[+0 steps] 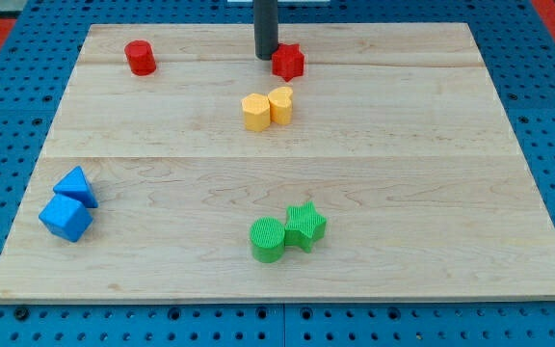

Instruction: Place the red star diagonally top right to green star

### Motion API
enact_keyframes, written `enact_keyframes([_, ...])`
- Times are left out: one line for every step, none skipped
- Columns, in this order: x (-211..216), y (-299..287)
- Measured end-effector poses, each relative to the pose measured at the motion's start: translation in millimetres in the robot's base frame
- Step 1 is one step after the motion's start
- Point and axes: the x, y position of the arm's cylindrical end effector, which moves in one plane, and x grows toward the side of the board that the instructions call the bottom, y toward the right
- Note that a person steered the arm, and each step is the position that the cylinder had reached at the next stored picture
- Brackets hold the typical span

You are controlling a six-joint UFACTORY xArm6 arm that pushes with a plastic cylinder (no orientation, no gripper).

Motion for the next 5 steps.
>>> enact_keyframes([48,70])
enact_keyframes([81,109])
enact_keyframes([132,153])
enact_keyframes([195,143])
enact_keyframes([183,131])
